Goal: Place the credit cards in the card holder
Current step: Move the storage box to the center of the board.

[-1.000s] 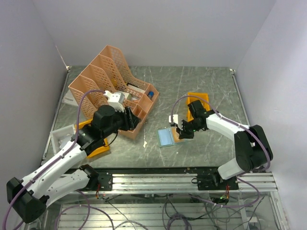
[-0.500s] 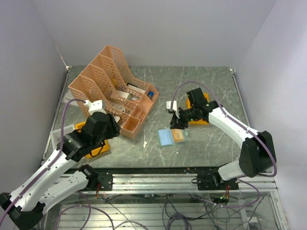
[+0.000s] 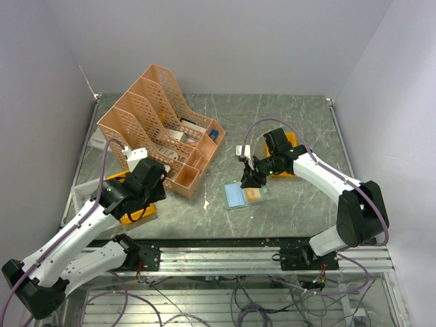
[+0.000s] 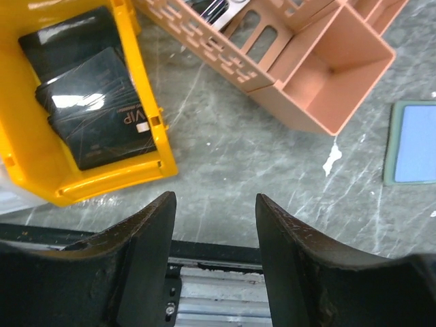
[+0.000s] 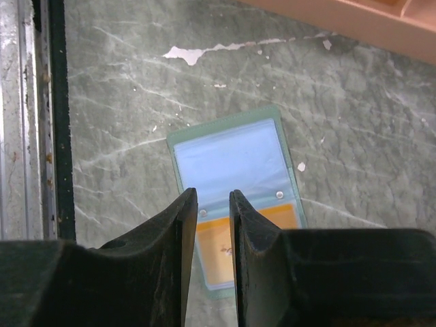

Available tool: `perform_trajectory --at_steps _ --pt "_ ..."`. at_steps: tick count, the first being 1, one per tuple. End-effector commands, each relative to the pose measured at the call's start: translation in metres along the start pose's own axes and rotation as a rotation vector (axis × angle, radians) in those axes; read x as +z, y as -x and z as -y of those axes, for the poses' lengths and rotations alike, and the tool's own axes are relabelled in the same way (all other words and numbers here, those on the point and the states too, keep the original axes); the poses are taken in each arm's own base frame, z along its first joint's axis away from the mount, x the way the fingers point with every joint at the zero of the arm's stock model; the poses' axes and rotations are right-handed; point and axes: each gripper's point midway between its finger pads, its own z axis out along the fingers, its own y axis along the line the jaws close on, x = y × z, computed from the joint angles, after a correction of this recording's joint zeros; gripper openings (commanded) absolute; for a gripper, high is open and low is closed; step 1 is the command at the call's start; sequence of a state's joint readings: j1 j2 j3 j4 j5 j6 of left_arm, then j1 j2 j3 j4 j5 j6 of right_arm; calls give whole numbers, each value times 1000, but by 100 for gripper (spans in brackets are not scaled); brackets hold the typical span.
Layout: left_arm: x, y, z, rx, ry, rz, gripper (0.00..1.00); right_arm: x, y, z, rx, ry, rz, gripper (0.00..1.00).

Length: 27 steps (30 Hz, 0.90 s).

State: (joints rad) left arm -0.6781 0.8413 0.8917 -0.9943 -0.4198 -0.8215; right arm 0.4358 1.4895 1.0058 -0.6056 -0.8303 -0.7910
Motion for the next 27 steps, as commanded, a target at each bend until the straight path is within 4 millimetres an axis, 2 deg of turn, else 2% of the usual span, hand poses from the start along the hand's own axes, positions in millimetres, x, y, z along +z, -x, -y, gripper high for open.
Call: perform_trajectory --at_steps 1,3,9,13,16,19,24,27 --pt "-9 -4 -19 -30 75 -32 63 -2 -13 4 31 -34 -38 26" --pt "-5 -8 -22 -41 89 -47 64 -4 -14 6 32 -46 -46 26" --pt "16 0 -22 -67 84 -104 64 -6 -14 6 22 -64 -46 26" --pt "35 10 -43 -137 121 -134 63 -8 -14 7 14 -76 -50 26" --pt "41 29 -55 -246 100 -88 63 -9 -14 7 12 -81 -48 27" --pt "51 38 -67 -337 106 -59 63 -11 -13 7 6 -83 -48 27" --pt "63 56 -87 -508 198 26 62 -13 -12 7 -2 -92 -46 27" --pt "67 61 -94 -480 238 25 61 -15 -12 8 -2 -100 -41 27"
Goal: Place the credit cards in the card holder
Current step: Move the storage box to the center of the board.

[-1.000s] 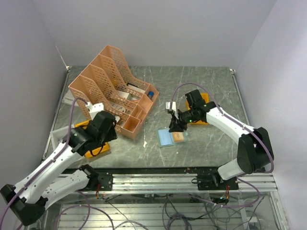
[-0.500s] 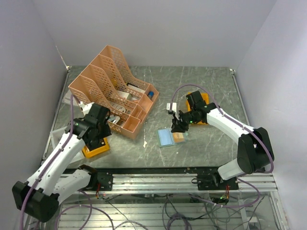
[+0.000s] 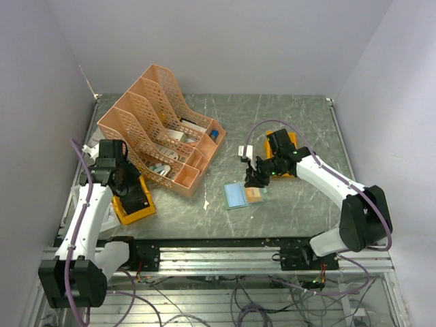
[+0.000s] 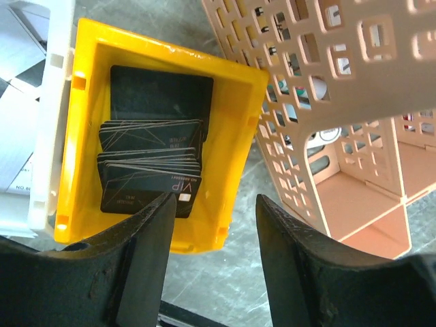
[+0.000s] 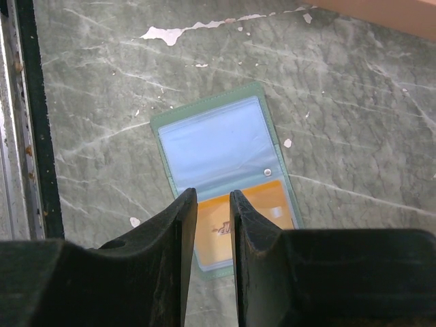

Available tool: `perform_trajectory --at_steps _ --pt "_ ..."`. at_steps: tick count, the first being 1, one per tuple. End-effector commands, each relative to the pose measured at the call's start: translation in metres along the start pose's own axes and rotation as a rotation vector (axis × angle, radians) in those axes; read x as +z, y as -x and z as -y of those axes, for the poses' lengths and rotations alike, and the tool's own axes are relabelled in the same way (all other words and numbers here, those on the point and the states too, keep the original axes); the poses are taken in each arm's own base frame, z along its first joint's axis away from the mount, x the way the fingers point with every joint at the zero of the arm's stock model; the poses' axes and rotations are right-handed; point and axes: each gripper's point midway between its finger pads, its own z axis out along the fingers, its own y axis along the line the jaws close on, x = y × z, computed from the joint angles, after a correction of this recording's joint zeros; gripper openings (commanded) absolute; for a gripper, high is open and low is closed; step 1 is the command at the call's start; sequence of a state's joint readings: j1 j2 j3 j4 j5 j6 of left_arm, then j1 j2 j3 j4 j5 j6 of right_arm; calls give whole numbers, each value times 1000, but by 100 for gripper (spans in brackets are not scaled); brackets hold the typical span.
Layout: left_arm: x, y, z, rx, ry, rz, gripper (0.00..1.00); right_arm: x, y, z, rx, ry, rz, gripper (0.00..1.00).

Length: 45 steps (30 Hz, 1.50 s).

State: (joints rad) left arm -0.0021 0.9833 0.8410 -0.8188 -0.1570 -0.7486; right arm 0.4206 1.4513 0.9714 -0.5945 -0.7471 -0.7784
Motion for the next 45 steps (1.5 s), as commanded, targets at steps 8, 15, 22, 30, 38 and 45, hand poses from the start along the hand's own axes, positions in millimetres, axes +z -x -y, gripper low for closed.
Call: perform_trajectory --at_steps 8,15,22,30,38,45 --pt "25 1 -12 -32 20 -16 47 -7 3 0 -13 -15 19 27" --pt "49 -10 -23 -12 85 -102 36 -8 4 0 -16 -17 21 27" --pt "51 -48 -8 -63 -23 -258 31 -11 5 2 -18 -29 23 27" --pt "29 -87 -12 -105 -33 -320 28 -11 5 2 -21 -25 23 27" --pt "33 -113 18 -49 -102 -360 14 -11 4 2 -15 -25 19 28" --pt "18 -130 71 16 -221 -362 14 -10 1 3 -12 -26 12 28"
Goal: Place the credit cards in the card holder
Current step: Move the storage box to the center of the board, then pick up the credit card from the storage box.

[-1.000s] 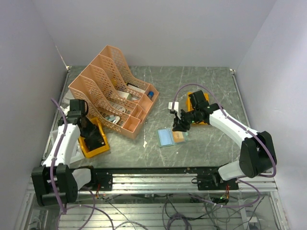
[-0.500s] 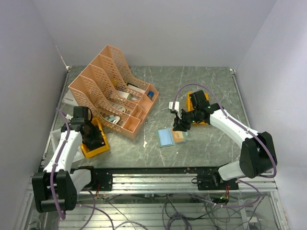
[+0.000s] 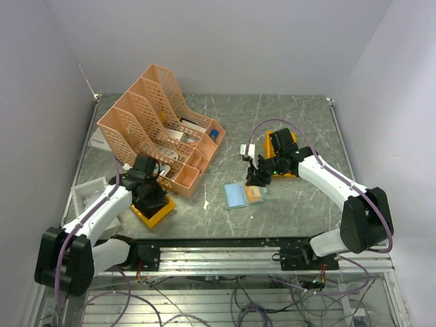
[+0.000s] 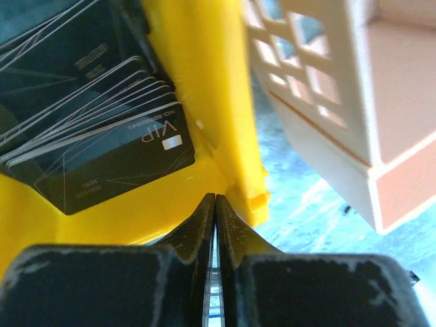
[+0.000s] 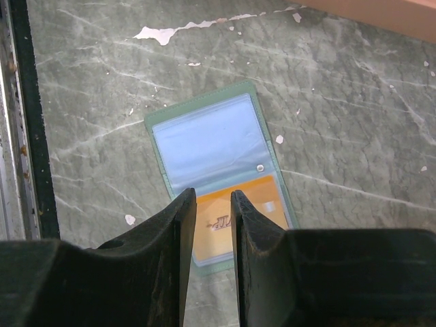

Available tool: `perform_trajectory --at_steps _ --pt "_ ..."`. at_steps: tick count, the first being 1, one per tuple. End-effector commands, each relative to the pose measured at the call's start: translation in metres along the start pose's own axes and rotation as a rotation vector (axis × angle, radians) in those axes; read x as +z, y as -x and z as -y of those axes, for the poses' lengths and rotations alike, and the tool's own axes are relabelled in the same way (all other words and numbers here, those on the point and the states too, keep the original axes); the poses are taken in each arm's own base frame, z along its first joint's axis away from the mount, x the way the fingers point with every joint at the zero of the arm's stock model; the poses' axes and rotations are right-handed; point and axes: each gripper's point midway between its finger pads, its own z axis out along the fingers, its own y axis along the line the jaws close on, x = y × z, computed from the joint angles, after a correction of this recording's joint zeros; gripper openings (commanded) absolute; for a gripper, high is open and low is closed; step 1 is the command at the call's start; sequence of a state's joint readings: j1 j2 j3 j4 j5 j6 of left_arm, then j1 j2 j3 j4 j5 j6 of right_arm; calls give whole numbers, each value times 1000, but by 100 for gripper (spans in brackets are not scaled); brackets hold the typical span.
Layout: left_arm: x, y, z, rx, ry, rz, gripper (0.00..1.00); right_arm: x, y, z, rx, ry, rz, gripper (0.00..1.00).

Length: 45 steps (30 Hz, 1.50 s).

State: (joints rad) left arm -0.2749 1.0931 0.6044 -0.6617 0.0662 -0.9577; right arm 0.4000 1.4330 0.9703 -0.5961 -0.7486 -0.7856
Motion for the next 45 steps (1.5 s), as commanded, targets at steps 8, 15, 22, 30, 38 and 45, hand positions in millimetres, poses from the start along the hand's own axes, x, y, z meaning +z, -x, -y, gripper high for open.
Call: perform_trajectory --at_steps 8,15,22,30,38,45 --pt "16 -10 86 105 -182 -12 15 -3 -3 1 -1 -8 -5 28" --pt "0 6 84 340 -109 59 18 -5 -5 3 8 -12 -5 28" --pt "-3 2 39 453 28 48 45 -5 -3 3 5 -9 1 28" --pt "17 8 31 442 75 78 68 -5 -5 1 10 -2 1 28" --pt "33 5 26 450 67 80 76 -4 -6 1 10 3 0 28" --pt "30 -13 34 437 -34 19 66 -4 -6 1 10 6 -2 28"
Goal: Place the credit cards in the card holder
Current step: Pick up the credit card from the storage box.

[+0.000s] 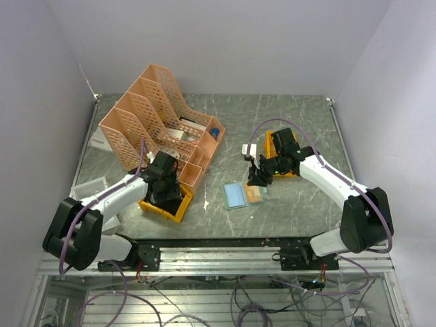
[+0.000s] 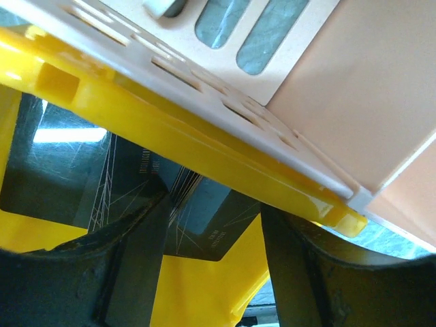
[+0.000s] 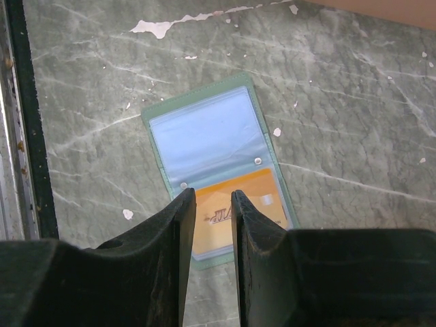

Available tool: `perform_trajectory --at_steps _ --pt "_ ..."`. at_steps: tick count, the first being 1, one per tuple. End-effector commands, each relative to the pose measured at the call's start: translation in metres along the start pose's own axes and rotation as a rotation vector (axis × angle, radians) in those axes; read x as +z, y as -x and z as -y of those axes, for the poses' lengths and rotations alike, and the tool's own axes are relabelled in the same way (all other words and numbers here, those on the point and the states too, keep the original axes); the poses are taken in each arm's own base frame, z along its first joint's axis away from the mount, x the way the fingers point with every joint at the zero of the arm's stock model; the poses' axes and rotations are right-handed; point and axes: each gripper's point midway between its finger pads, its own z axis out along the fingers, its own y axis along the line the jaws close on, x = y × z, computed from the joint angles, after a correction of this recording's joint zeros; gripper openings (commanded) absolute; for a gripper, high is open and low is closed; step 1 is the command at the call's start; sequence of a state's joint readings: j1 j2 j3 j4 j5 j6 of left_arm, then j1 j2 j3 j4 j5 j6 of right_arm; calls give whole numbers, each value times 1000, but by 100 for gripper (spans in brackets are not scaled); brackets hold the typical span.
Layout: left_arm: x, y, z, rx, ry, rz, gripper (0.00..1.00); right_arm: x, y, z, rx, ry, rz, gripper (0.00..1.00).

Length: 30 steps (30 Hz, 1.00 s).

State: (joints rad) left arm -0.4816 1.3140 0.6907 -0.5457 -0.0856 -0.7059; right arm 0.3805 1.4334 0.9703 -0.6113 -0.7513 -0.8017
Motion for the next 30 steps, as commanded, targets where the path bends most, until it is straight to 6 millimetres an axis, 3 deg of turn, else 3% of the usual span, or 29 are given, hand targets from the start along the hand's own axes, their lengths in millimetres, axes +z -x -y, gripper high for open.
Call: perform_trajectory --at_steps 1,5,9,12,16,20,25,30 --pt "-4 -5 17 -10 -116 -2 63 0 -2 -2 3 12 3 28" --pt "-20 -9 26 -23 -183 -11 59 2 -1 -6 9 34 18 28" --pt "-28 -11 35 -35 -246 -14 59 11 9 -28 6 136 98 28" --pt "-28 -11 42 -42 -286 -12 59 26 24 -49 -17 212 182 28" --pt "-29 -10 52 -51 -336 -14 54 56 42 -80 122 342 229 25" --pt "-36 -7 56 -51 -366 -2 43 80 52 -90 232 375 222 22" --pt "-38 -14 67 -34 -444 -31 38 96 51 -96 292 378 218 21" --pt "-28 -23 63 -13 -429 -71 38 106 46 -105 316 420 183 21"
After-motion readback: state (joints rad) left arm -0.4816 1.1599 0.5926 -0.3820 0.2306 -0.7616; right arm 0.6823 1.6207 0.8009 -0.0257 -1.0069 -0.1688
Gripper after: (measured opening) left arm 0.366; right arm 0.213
